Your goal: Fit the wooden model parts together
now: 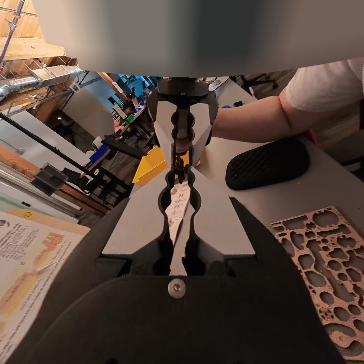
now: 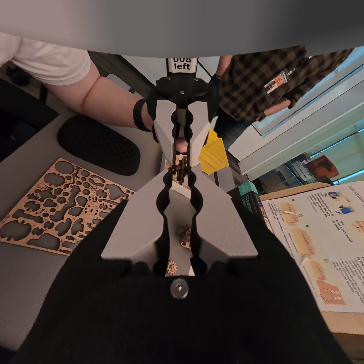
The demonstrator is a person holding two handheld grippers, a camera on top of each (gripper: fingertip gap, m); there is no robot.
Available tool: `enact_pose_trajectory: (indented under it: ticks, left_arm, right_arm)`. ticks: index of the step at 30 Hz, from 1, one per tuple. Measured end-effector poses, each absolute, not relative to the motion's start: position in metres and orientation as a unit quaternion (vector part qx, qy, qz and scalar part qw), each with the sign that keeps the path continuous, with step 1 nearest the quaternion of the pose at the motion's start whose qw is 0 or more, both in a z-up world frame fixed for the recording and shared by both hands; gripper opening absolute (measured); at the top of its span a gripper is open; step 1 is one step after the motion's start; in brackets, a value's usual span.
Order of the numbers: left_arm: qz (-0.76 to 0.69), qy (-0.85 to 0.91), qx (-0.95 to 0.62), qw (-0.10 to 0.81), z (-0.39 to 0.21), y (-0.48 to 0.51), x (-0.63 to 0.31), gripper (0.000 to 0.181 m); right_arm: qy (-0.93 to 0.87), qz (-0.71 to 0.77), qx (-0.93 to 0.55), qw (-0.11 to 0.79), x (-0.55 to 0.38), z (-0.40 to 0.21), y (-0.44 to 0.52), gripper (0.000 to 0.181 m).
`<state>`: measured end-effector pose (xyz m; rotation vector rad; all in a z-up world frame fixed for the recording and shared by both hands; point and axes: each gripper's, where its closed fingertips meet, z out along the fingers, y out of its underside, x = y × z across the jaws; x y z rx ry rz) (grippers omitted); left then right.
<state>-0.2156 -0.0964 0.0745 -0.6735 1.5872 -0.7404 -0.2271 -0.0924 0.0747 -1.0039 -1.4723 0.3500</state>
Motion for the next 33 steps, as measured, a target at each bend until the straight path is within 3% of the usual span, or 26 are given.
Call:
enact_pose_trajectory:
  ticks: [19, 24, 33]
  left_arm:
    - [-0.373, 0.676, -0.303, 0.558, 0.074, -0.100, -0.216, 0.012]
    - [-0.403, 0.640, -0.361, 0.546, 0.071, -0.078, -0.212, 0.011]
    - [-0.500, 0.659, -0.274, 0.490, 0.057, -0.068, -0.245, 0.011]
  right_arm:
    - [-0.628, 0.234, -0.450, 0.590, -0.225, 0.074, -0.094, 0.012]
    - [-0.569, 0.298, -0.525, 0.558, -0.222, 0.071, -0.072, 0.013]
    - [-0.509, 0.156, -0.635, 0.559, -0.254, 0.056, -0.059, 0.013]
